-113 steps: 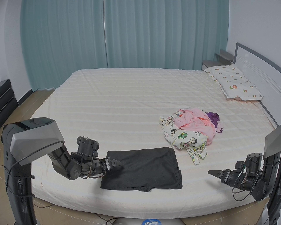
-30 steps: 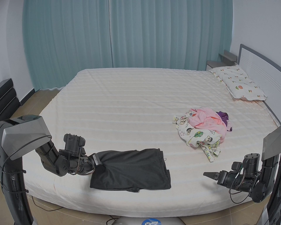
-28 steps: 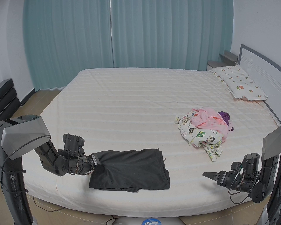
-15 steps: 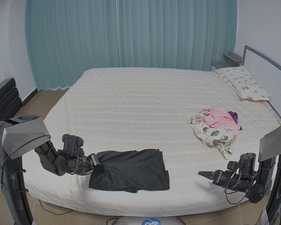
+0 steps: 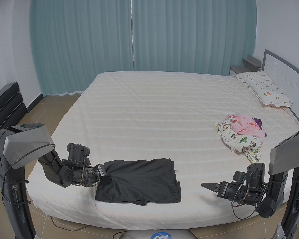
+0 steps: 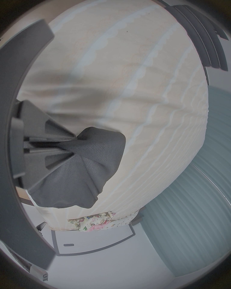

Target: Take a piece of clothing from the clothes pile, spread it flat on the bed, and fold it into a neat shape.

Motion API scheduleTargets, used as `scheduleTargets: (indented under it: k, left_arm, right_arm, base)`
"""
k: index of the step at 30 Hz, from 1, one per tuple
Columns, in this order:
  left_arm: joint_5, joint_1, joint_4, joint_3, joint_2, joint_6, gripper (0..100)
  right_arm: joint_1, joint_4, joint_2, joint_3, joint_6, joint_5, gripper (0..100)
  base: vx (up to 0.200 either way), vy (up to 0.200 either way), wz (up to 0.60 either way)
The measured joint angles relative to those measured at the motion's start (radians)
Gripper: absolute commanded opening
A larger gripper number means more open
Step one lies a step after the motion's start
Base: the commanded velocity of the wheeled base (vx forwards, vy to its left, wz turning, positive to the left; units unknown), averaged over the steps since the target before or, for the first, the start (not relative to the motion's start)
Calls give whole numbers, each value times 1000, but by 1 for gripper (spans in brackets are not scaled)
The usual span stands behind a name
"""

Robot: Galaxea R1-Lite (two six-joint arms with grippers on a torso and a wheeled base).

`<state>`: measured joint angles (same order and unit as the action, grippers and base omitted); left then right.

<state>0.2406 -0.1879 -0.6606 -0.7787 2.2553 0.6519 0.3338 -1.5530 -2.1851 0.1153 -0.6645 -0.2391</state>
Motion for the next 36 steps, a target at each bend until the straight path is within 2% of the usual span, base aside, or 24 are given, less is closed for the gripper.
scheduleTargets:
  k: [1, 2, 5, 8, 14, 19, 27, 33, 34, 36]
  left_arm:
    - [0, -3, 0, 1, 1, 0, 0]
    - [0, -4, 0, 3, 2, 1, 100]
    - [0, -7, 0, 4, 4, 1, 100]
    - [0, -8, -1, 5, 5, 1, 100]
    - [-1, -3, -4, 4, 4, 13, 100]
    - [-3, 32, -9, -19, 3, 38, 100]
    - [-7, 64, -10, -67, 21, 57, 100]
    - [-9, 72, -13, -84, 32, 77, 100]
    - [-9, 73, -13, -87, 34, 77, 100]
    - [-9, 74, -12, -91, 36, 77, 100]
  right_arm:
    - [3, 0, -3, 5, 0, 0, 100]
    - [6, 1, -5, 9, 0, 1, 100]
    - [17, 0, -14, 24, 1, 8, 100]
    - [35, 0, -32, 50, 3, 48, 100]
    - [113, 0, -110, 145, 8, 110, 100]
    - [173, 89, -160, 233, 11, 112, 100]
    - [219, 266, -182, 381, 12, 95, 100]
    - [270, 334, -207, 448, 22, 99, 100]
    - [274, 334, -210, 452, 24, 99, 0]
    - [276, 339, -211, 452, 25, 99, 0]
  base:
    - [0, 0, 0]
    - [0, 0, 0]
    - [0, 0, 0]
    - [0, 0, 0]
    - [0, 0, 0]
    - [0, 0, 0]
    - [0, 0, 0]
    - [0, 0, 0]
    - [0, 0, 0]
    - [0, 0, 0]
